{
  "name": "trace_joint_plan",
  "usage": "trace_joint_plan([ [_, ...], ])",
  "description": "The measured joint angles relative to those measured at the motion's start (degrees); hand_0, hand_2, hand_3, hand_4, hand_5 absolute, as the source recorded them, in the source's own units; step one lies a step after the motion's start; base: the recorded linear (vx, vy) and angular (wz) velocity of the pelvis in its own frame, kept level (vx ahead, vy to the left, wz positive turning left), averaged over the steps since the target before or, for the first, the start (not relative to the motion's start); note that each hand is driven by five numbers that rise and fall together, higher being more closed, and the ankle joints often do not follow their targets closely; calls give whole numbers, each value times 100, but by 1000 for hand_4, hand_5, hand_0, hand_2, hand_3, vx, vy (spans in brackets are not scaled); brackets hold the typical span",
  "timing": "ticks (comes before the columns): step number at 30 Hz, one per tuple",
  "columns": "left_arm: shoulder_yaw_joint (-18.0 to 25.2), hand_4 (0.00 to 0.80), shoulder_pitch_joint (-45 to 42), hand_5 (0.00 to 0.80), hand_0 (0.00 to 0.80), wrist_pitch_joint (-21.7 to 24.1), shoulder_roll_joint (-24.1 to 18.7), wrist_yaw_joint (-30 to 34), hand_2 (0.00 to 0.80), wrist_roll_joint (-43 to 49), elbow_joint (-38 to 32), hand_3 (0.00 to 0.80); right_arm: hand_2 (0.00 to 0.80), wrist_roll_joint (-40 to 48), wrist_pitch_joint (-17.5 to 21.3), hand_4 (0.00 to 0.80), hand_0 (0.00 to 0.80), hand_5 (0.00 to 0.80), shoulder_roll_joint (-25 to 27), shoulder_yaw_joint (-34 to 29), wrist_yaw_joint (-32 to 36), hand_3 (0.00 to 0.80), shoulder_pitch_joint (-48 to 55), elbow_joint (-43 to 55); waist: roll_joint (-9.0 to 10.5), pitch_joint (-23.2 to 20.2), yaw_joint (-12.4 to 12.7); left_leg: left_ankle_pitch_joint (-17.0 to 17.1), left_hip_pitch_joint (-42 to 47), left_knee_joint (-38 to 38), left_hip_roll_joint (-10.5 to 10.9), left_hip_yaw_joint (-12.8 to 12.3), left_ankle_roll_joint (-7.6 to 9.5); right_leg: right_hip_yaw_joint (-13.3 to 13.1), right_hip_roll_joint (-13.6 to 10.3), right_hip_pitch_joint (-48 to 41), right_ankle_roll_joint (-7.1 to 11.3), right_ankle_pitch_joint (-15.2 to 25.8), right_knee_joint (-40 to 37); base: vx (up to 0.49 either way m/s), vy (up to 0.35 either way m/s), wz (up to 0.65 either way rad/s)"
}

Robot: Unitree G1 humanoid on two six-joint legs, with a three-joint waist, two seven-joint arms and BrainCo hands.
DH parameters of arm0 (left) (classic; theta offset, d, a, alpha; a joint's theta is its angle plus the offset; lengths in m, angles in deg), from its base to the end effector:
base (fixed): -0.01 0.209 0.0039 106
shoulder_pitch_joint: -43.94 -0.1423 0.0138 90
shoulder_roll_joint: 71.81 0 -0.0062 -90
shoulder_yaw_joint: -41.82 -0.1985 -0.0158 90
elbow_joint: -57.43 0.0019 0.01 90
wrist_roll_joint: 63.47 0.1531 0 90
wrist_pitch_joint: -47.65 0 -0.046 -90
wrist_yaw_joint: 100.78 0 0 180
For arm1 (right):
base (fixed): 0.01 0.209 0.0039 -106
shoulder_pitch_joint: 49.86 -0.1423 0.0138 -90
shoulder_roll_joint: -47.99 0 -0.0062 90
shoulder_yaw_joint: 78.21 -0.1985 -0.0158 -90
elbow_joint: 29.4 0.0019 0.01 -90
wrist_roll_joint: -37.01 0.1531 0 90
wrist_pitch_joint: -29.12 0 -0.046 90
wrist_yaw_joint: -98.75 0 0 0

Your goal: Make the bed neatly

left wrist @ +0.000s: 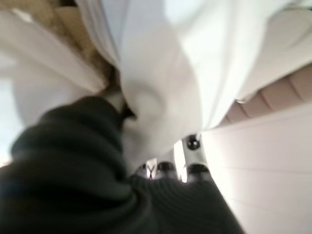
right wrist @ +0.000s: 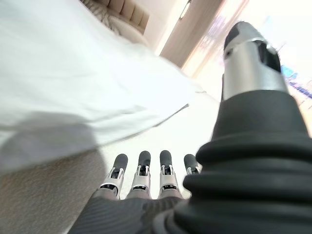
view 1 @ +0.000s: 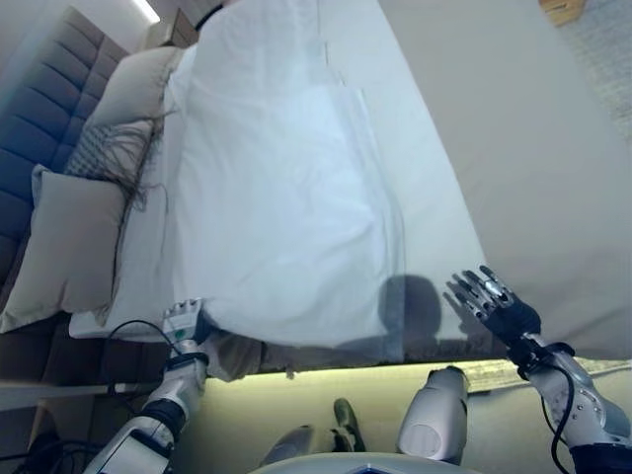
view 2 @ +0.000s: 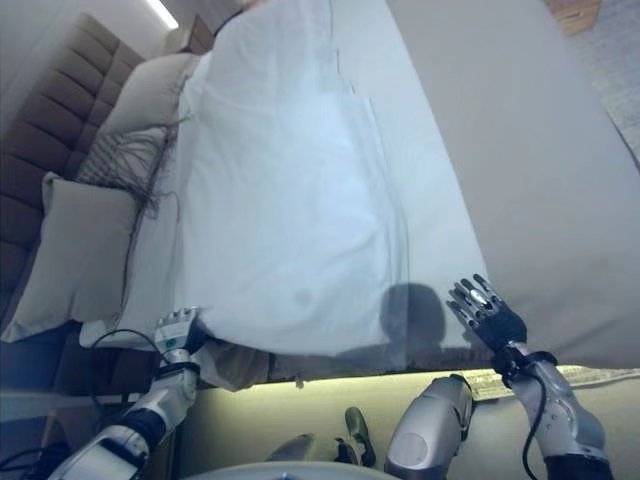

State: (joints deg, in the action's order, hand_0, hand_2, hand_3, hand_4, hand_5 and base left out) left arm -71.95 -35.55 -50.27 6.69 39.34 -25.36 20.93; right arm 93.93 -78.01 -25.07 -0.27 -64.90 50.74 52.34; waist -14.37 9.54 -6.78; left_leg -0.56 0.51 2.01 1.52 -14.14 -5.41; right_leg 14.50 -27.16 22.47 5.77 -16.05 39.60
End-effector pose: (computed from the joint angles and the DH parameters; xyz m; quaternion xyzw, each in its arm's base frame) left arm 0.1855 0.2692 -0.0819 0.6902 0.1687 0.0922 0.6976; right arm 0.1628 -0.3165 0.0197 0.2498 0.1664 -0.0003 0.9539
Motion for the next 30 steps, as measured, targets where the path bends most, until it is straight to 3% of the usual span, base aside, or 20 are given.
trace_joint_plan([
  [8, 506, 800, -379, 800, 800, -173, -528, 787, 800, 580, -311, 800, 0, -63, -136, 0, 0, 0, -101, -289, 266, 0, 261, -170, 32, -360, 73, 20, 427, -98, -5, 14, 29, 173, 13, -581, 109, -31, -250, 86, -10, 1],
  [15, 550, 800, -293, 800, 800, -250, -1105, 1184, 800, 604, -211, 800, 0, -208, -151, 0, 0, 0, -376, -396, 327, 0, 442, -191, 168, -518, 118, 26, 608, -149, -29, 16, 37, 229, 61, -830, 152, -7, -388, 53, -42, -1],
  [22, 546, 800, -260, 800, 800, -180, -1119, 1344, 800, 608, -201, 800, 0, -223, -191, 0, 0, 0, -517, -345, 242, 0, 440, -165, 194, -569, 141, 25, 678, -153, -51, 87, 37, 326, 76, -1006, 167, -4, -470, 11, -28, 5],
  [23, 546, 631, -268, 631, 631, -159, -1103, 1329, 631, 608, -201, 631, 0, -223, -191, 0, 0, 0, -518, -341, 216, 0, 440, -162, 194, -569, 145, 25, 673, -154, -56, 122, 37, 329, 83, -1011, 167, -4, -474, -20, -56, 5],
  [24, 547, 0, -277, 0, 0, -141, -1068, 1295, 0, 610, -199, 0, 0, -223, -191, 0, 0, 0, -520, -333, 188, 0, 440, -159, 194, -569, 150, 26, 671, -154, -60, 170, 37, 330, 86, -1014, 167, -4, -473, -22, -56, 4],
  [30, 723, 0, -554, 0, 0, -97, -690, 1273, 0, 632, -89, 0, 0, -219, -187, 0, 0, 0, -520, -276, 73, 0, 493, -115, 172, -674, 284, 25, 598, -149, -72, 190, 38, 333, 105, -1013, 171, -12, -471, -25, -61, 7],
])
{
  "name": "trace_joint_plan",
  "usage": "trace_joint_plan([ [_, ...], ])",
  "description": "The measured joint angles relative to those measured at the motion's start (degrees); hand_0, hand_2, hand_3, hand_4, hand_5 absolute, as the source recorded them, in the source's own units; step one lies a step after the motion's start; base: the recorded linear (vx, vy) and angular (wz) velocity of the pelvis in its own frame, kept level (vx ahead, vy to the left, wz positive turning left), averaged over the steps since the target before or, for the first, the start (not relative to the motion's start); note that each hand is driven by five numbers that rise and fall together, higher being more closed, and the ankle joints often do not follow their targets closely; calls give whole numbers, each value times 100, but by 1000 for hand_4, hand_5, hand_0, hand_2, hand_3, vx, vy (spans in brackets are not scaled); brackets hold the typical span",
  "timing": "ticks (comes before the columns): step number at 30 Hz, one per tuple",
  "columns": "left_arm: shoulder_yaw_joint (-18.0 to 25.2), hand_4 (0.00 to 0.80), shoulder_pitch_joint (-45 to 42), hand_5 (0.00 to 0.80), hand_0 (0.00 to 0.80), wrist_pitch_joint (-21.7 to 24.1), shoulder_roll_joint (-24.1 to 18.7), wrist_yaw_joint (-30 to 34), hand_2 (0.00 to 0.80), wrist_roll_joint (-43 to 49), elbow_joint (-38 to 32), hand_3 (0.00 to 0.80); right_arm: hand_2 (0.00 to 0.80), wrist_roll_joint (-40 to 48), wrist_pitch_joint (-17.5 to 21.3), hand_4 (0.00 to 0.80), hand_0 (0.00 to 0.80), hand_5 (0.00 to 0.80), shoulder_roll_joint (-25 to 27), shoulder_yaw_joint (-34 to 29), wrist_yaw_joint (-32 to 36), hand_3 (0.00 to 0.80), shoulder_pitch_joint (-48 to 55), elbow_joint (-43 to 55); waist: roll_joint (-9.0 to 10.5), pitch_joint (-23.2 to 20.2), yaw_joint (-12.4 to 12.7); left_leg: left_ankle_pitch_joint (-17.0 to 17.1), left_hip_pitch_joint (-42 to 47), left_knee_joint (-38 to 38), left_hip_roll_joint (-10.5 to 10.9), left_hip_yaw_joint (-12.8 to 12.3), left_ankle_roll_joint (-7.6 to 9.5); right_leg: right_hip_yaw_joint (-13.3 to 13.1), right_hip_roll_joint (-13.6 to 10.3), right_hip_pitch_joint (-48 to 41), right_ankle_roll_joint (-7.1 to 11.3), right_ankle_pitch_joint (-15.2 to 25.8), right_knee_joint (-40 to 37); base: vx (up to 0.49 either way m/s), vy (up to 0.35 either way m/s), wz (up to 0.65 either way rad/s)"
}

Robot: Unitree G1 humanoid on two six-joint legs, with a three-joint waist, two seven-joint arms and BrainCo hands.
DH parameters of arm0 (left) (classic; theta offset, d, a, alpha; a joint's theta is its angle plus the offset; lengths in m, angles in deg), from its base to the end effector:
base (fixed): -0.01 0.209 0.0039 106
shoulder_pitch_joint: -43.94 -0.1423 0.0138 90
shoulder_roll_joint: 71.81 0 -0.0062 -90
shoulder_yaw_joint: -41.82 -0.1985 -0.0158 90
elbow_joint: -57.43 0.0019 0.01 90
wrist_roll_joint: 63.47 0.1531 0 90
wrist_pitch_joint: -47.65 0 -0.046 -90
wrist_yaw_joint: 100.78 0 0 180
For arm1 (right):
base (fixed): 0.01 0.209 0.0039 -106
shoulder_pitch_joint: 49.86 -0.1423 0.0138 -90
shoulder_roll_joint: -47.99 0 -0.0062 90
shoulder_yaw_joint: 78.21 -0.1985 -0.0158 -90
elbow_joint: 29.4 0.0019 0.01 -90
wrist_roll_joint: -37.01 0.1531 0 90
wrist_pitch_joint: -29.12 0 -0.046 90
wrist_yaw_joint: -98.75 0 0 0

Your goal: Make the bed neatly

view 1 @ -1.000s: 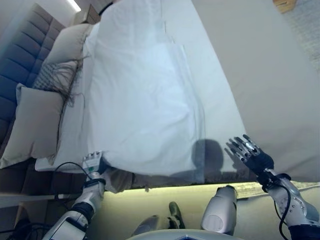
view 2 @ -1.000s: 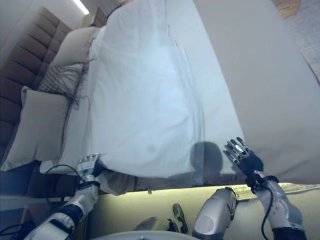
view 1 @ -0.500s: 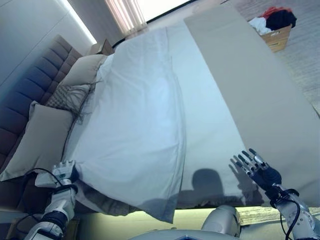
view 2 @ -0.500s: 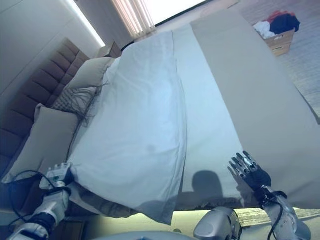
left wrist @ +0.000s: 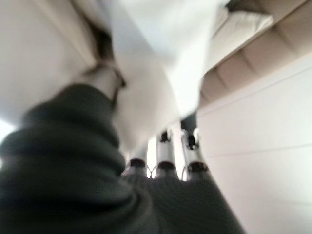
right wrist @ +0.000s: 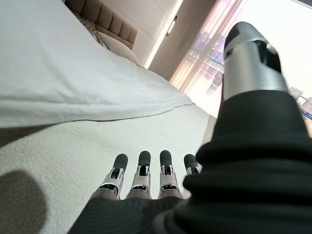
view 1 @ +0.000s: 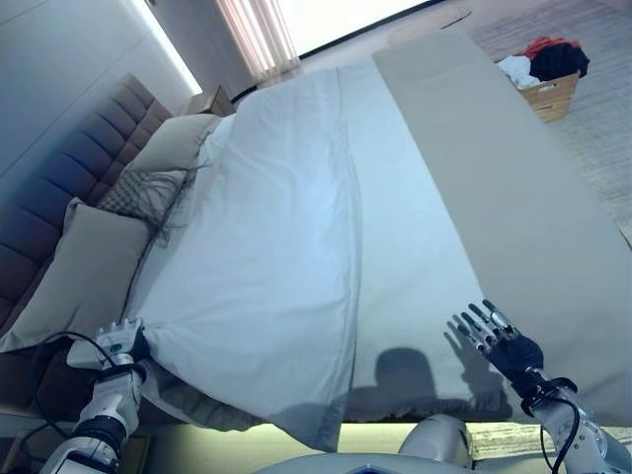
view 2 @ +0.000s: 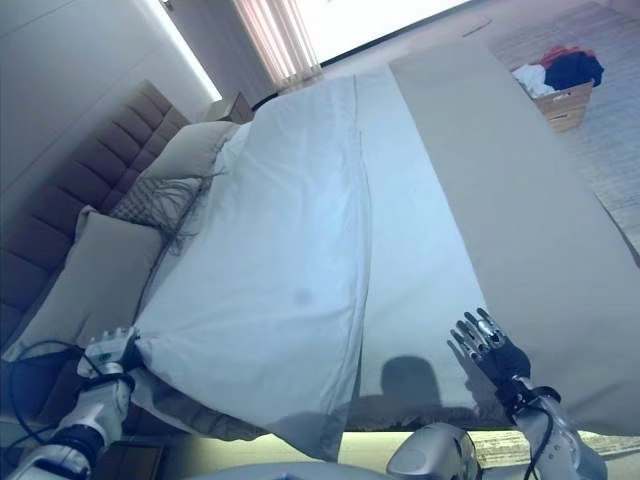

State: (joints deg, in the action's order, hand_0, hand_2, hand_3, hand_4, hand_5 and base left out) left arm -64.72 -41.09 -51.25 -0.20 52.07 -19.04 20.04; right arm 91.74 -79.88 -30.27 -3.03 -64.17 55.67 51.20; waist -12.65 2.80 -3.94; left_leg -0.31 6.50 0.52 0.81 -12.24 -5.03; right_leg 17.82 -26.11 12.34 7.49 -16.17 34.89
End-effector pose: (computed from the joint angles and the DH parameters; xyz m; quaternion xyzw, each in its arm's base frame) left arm 0.1565 0.3250 -0.0679 0.7194 0.2799 0.0501 0.6337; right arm 0.1327 -0.3124 -0.0060 0.2848 0.2072 -0.0383 0.9351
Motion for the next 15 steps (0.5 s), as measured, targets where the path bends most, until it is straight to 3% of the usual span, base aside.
trace_joint_plan([
  [5, 256, 0, -418, 0, 0, 97, 79, 19, 0, 242, 44, 0, 0, 5, 6, 0, 0, 0, 1, 47, -83, 0, 55, 0, 2, -82, 170, -28, -23, -45, -1, 17, 44, 0, 9, 29, 33, -37, 14, -48, -25, 16],
  [12, 708, 0, -862, 0, 0, 69, 18, 238, 0, 417, 349, 0, 0, 1, 11, 0, 0, 0, -131, 210, -72, 0, 50, -2, 61, -224, 198, -52, -124, -154, 24, -31, 77, -26, -8, 150, 24, 21, -14, -44, -34, 5],
  [15, 712, 0, -901, 0, 0, 97, -48, 231, 0, 299, 350, 0, 0, 2, 25, 0, 0, 0, -176, 295, -79, 0, 42, -2, 52, -256, 244, -26, -127, -132, 19, -30, 52, -26, 1, 137, 38, 26, -21, -60, -45, -1],
])
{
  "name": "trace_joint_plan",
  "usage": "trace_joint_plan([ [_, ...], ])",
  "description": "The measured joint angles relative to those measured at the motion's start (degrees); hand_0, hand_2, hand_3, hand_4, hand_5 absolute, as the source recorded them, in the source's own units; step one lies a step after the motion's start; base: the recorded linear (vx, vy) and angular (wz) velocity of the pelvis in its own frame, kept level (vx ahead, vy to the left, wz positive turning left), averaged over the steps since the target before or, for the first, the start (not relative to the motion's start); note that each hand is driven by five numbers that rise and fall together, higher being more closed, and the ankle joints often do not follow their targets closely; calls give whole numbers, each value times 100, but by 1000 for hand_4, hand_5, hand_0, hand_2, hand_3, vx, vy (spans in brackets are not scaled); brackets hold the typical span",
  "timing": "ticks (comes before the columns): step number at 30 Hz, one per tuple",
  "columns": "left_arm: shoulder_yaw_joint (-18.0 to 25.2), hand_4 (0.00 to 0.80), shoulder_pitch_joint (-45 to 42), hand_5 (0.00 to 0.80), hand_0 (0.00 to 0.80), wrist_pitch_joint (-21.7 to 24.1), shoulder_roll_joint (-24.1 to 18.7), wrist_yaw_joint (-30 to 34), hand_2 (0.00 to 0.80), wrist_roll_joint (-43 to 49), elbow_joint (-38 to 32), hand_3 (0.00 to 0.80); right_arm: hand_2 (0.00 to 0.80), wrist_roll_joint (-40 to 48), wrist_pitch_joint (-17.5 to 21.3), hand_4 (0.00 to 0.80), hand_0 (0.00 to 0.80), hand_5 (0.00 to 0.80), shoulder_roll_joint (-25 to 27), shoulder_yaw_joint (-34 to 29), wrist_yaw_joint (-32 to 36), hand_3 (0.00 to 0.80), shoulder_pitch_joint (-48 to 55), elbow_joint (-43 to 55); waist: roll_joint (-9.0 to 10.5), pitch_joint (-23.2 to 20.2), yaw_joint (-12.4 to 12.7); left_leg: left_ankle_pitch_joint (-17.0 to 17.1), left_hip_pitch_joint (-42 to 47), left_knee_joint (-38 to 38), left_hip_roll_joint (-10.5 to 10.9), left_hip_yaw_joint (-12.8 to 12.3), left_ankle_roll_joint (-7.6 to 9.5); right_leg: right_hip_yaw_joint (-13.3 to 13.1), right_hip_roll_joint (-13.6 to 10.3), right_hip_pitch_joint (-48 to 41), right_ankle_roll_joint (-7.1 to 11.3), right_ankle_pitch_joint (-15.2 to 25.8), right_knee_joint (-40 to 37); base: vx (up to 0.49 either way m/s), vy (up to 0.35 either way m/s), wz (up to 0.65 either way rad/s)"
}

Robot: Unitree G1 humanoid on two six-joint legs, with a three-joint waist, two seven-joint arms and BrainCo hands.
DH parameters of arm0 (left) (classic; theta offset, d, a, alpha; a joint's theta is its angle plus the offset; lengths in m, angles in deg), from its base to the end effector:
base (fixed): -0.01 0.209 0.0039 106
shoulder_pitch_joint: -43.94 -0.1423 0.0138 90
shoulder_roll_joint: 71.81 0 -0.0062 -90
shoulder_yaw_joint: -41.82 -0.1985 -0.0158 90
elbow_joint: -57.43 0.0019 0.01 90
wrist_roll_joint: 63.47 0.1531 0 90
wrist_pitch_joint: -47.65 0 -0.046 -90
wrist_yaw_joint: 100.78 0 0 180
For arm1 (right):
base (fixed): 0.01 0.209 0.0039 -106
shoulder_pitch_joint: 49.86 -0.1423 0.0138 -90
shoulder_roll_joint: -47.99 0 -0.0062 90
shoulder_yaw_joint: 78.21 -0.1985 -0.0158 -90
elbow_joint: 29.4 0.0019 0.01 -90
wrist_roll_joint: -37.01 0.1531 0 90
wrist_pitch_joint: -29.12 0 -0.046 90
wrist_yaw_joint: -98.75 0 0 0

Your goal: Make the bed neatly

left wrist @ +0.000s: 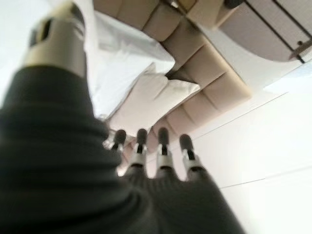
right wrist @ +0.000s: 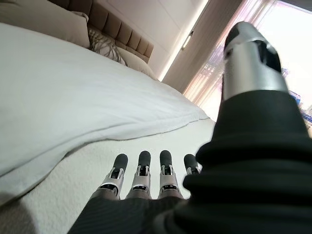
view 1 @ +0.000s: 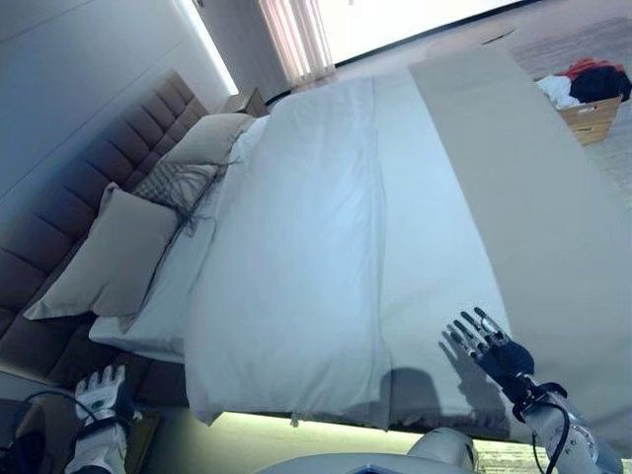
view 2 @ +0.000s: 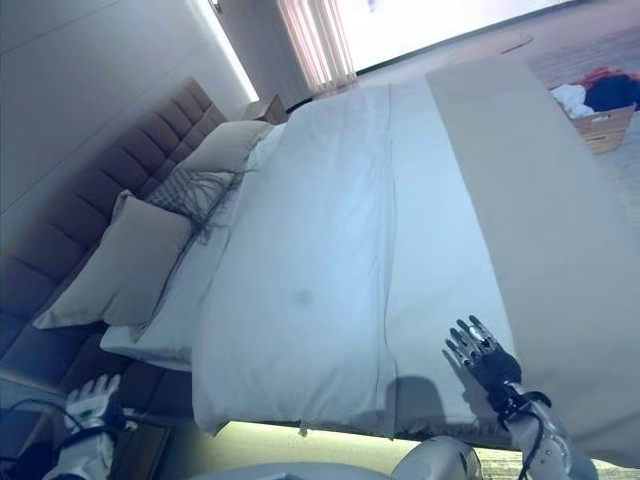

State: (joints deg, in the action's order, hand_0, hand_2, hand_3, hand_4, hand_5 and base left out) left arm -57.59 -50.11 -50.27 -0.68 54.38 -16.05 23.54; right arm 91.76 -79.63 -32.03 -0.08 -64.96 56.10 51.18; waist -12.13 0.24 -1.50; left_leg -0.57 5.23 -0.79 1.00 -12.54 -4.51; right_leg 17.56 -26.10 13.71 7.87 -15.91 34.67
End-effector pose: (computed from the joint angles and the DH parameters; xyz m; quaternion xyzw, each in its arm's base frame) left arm 0.0920 0.3499 -0.0801 0.7060 0.3842 0.0326 0.5941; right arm 0.1311 -0.2973 -0.0166 0.2989 0.2259 -0.0288 0.9267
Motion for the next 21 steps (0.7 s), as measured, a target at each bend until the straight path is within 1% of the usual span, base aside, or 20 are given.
trace_joint_plan([
  [3, 94, 0, 17, 0, 0, 165, -1, -42, 0, -238, -157, 0, 0, 1, 63, 0, 0, 0, -20, 159, -24, 0, 2, 0, 1, -8, 87, 1, 3, 20, -14, 16, 0, 1, 18, -38, -1, 7, -2, -72, -90, 0],
  [7, 235, 0, 19, 0, 0, 574, 15, -204, 0, -769, -464, 0, 0, 5, 240, 0, 0, 0, -117, 394, -37, 0, -16, -19, 47, -21, 177, 3, -7, 42, -97, 65, 0, 2, 135, -99, -3, -19, -58, -66, -172, 5],
  [8, 257, 0, 21, 0, 0, 702, 17, -214, 0, -949, -576, 0, 0, 9, 293, 0, 0, 0, -169, 399, -49, 0, -12, -50, 76, -27, 229, 2, -2, 42, -124, 74, 0, 4, 172, -124, -17, -33, -72, -73, -221, 3],
  [11, 633, 0, 16, 0, 0, 1133, 143, -202, 0, -1721, -1002, 0, 0, 51, 571, 0, 0, 0, -322, 582, -57, 0, -15, -171, 266, -55, 270, 0, -18, 47, -235, 95, 2, 25, 290, -147, -74, -93, -64, -81, -236, 10],
  [13, 858, 0, 21, 0, 0, 1414, 320, -38, 0, -2363, -1286, 0, 0, 60, 754, 0, 0, 0, -481, 629, -44, 0, 6, -286, 410, -89, 400, -7, -86, 65, -323, 95, 12, 37, 379, -136, -125, -121, -63, -73, -252, 1],
  [15, 865, 0, 17, 0, 0, 1615, 527, 286, 0, -2879, -1556, 0, 0, 61, 951, 0, 0, 0, -653, 688, -12, 0, -4, -455, 560, -92, 452, -7, -91, 94, -399, 127, 12, 92, 444, -150, -172, -149, -61, -49, -254, 4],
  [17, 847, 0, 13, 0, 0, 1789, 849, 723, 0, -3317, -1755, 0, 0, 48, 1125, 0, 0, 0, -792, 777, -8, 0, 1, -567, 695, -90, 554, 3, -94, 129, -472, 141, -3, 120, 525, -168, -213, -168, -78, -31, -238, 1],
  [19, 833, 0, -41, 0, 0, 1870, 1052, 1163, 0, -3673, -1926, 0, 0, 33, 1268, 0, 0, 0, -907, 873, -8, 0, -8, -644, 815, -92, 569, 8, -84, 155, -567, 159, -9, 196, 627, -280, -245, -179, -148, -40, -181, 7],
  [21, 828, 0, -80, 0, 0, 1891, 1165, 1553, 0, -4129, -2057, 0, 0, -41, 1391, 0, 0, 0, -962, 940, -17, 0, -15, -732, 868, -104, 599, 8, -62, 162, -666, 161, -7, 223, 758, -353, -277, -163, -266, -52, -152, -1],
])
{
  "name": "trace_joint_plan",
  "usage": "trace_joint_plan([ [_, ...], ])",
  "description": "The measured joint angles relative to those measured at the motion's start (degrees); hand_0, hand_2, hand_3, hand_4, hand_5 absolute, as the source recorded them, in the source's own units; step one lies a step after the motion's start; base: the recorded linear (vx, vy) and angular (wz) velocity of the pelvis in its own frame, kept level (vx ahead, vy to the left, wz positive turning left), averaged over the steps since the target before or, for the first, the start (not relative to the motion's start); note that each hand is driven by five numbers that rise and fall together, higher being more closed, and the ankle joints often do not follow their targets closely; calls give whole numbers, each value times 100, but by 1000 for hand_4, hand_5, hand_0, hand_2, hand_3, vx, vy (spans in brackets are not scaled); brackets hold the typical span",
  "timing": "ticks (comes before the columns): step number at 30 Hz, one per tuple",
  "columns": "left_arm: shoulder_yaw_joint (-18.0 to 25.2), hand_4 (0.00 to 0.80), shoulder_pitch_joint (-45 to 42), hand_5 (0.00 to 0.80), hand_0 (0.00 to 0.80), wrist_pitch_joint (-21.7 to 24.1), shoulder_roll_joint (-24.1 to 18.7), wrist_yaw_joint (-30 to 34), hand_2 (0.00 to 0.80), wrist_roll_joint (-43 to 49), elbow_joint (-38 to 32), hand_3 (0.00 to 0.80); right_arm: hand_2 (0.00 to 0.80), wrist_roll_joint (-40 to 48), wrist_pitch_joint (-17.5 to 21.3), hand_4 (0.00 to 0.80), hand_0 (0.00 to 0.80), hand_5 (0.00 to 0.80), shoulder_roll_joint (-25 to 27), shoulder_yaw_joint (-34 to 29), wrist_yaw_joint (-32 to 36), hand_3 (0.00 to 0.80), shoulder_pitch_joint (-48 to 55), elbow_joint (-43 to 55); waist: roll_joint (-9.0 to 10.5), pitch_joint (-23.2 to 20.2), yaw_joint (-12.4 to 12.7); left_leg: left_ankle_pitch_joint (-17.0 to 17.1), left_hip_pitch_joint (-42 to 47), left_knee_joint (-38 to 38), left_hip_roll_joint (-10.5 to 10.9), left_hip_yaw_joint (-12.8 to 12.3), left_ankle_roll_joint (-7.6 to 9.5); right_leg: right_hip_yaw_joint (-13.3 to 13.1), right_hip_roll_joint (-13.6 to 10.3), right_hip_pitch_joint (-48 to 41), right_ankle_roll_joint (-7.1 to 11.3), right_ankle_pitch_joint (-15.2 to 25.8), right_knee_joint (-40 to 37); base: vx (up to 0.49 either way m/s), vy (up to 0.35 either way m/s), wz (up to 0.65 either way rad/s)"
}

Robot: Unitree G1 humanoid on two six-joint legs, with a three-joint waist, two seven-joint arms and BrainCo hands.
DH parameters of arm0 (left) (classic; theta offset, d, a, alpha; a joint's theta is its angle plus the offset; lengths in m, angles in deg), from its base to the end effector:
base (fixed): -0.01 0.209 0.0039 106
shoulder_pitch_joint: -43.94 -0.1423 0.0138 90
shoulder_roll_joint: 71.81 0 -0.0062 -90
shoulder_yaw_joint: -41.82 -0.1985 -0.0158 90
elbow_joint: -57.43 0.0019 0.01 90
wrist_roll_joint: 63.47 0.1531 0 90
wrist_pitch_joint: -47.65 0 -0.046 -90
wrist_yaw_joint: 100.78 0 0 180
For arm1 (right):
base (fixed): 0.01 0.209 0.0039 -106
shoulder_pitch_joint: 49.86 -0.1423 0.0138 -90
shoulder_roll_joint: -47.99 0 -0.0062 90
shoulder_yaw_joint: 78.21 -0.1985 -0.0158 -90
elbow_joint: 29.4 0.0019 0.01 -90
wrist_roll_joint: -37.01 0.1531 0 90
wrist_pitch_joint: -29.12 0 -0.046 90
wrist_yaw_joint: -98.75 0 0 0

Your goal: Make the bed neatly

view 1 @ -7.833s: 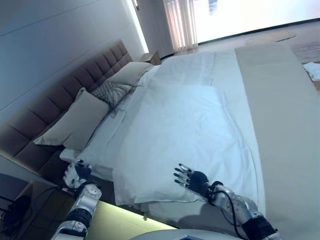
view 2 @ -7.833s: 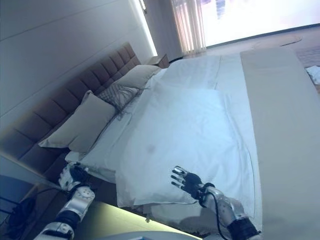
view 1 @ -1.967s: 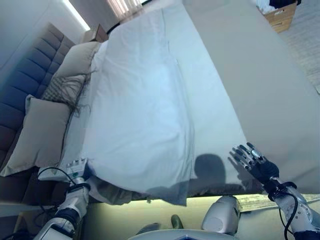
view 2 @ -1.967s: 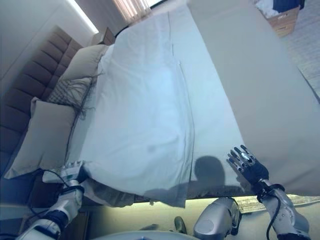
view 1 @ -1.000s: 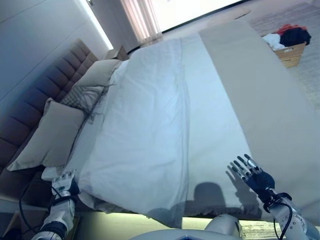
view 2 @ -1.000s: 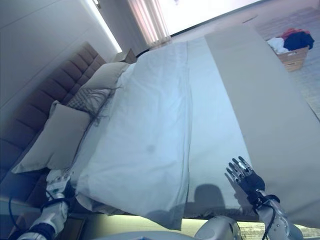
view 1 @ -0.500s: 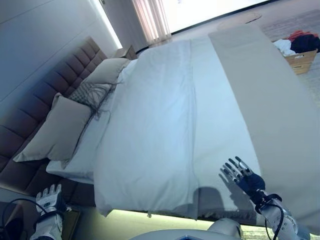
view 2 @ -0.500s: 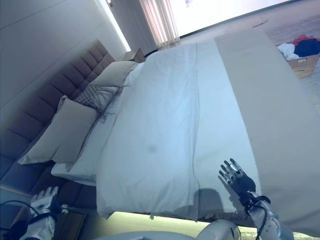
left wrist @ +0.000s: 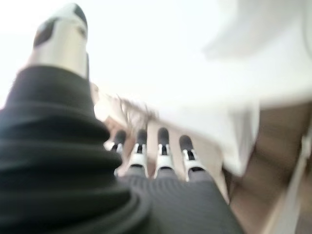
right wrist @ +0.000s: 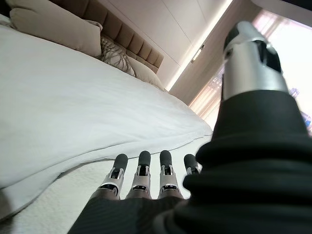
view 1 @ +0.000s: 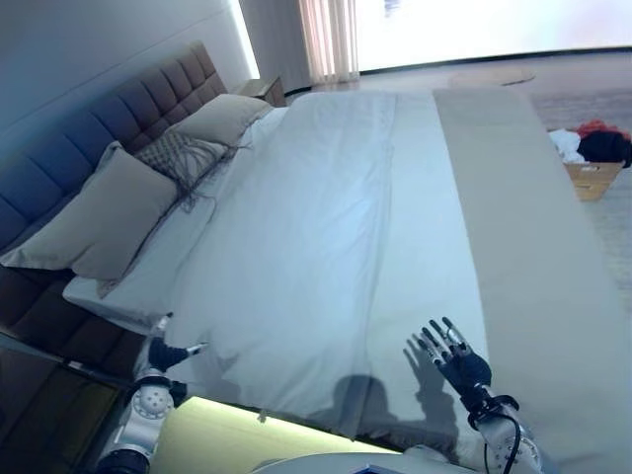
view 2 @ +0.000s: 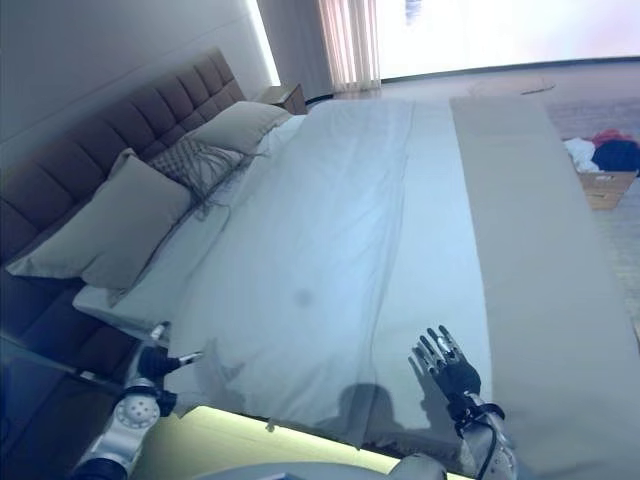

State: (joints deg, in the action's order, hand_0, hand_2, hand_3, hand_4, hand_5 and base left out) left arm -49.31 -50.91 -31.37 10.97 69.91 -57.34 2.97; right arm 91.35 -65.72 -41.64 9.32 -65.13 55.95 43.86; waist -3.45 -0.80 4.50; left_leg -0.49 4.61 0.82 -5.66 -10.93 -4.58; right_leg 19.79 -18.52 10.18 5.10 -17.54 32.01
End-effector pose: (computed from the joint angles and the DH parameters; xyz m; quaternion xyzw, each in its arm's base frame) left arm 0.1521 0.2719 -0.0661 0.2642 0.2342 0.0893 0.9313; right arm 0.1223 -0.2414 -0.0607 0.3521 0.2074 -0.0381 0.9119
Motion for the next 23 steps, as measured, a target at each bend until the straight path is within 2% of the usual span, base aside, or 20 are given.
trace_joint_plan([
  [6, -5, 0, -49, 0, 0, -16, 235, 1021, 0, -1707, -357, 0, 0, -144, 83, 0, 0, 0, -43, 119, -187, 0, -204, -511, 144, 97, 228, 1, 73, 17, -124, -3, 1, 5, 188, -121, -63, 40, -165, -57, -135, -6],
  [9, -28, 0, -83, 0, 0, -49, 317, 1432, 0, -2258, -597, 0, 0, -139, 128, 0, 0, 0, -167, 150, -240, 0, -284, -677, 188, 130, 301, 1, 76, 31, -197, -3, 3, 26, 278, -171, -95, 67, -253, -58, -122, -3],
  [17, -241, 0, -169, 0, 0, -194, 457, 2188, 0, -3232, -871, 0, 0, -137, 419, 0, 0, 0, -245, 363, -259, 0, -533, -710, 260, 252, 354, 2, 71, 49, -308, -3, 4, 26, 479, -212, -168, 113, -414, -59, -71, -4],
  [23, -243, 0, -174, 0, 0, -311, 704, 2289, 0, -3677, -902, 0, 0, -149, 511, 0, 0, 0, -257, 543, -368, 0, -577, -716, 272, 260, 430, 2, 75, 62, -345, -5, 5, 17, 530, -231, -185, 122, -441, -10, -7, -2],
])
